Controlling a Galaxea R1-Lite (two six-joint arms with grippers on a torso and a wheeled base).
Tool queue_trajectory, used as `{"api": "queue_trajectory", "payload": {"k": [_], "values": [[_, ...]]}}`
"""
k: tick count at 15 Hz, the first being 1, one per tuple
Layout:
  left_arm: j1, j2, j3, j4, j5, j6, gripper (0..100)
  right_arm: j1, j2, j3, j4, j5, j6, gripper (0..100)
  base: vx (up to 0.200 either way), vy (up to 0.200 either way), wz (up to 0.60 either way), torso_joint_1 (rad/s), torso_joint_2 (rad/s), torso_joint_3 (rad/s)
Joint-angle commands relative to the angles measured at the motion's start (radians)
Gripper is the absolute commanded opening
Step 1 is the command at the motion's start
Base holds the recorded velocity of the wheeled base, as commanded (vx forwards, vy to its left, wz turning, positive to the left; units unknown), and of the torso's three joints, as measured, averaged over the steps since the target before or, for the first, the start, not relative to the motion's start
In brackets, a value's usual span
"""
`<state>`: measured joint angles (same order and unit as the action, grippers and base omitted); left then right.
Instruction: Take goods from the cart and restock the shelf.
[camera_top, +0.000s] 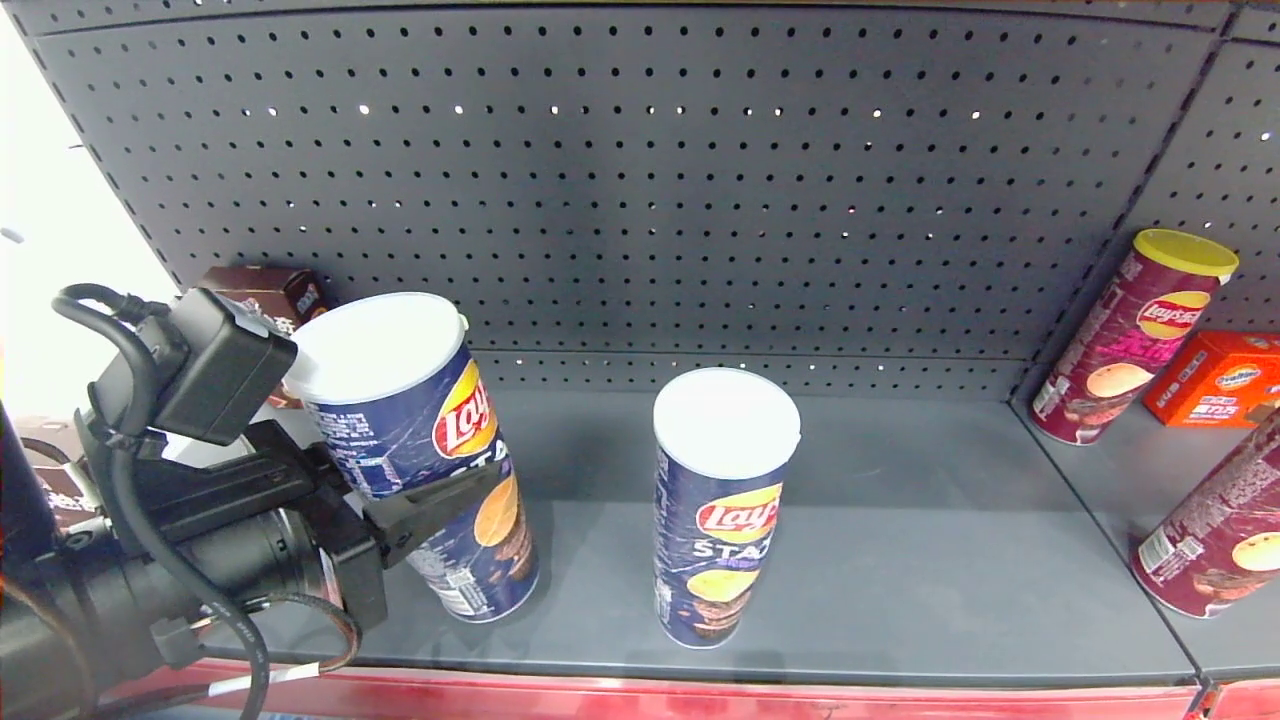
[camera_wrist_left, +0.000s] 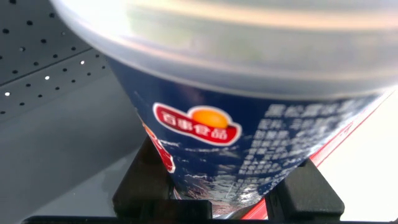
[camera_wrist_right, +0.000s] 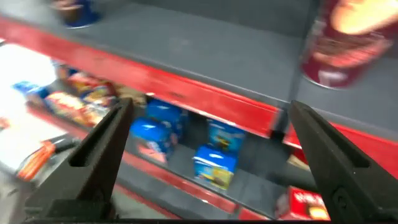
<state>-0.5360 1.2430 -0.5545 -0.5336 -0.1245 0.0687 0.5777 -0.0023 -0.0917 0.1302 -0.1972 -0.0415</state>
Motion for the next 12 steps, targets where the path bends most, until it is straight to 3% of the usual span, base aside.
{"api": "queue_trajectory", "payload": {"k": [1, 3, 5, 9, 12], "values": [[-0.001, 0.001, 0.001, 0.000, -0.001, 0.000, 0, -0.024, 0.002, 0.000, 0.000, -0.036, 0.002, 100, 0.000, 0.000, 0.00, 0.000, 0.00, 0.000], [-0.001, 0.001, 0.004, 0.000, -0.003, 0.002, 0, -0.065, 0.002, 0.000, -0.001, -0.047, 0.003, 100, 0.000, 0.000, 0.00, 0.000, 0.00, 0.000], [-0.001, 0.001, 0.010, 0.000, -0.006, 0.000, 0, -0.260, 0.007, 0.000, 0.002, -0.044, 0.022, 100, 0.000, 0.000, 0.00, 0.000, 0.00, 0.000], [-0.001, 0.001, -0.002, 0.000, -0.006, 0.002, 0, -0.271, 0.002, 0.013, -0.017, -0.070, 0.028, 100, 0.000, 0.000, 0.00, 0.000, 0.00, 0.000], [-0.001, 0.001, 0.001, 0.000, -0.006, 0.002, 0, -0.271, 0.002, 0.049, -0.100, -0.176, 0.088, 100, 0.000, 0.000, 0.00, 0.000, 0.00, 0.000]]}}
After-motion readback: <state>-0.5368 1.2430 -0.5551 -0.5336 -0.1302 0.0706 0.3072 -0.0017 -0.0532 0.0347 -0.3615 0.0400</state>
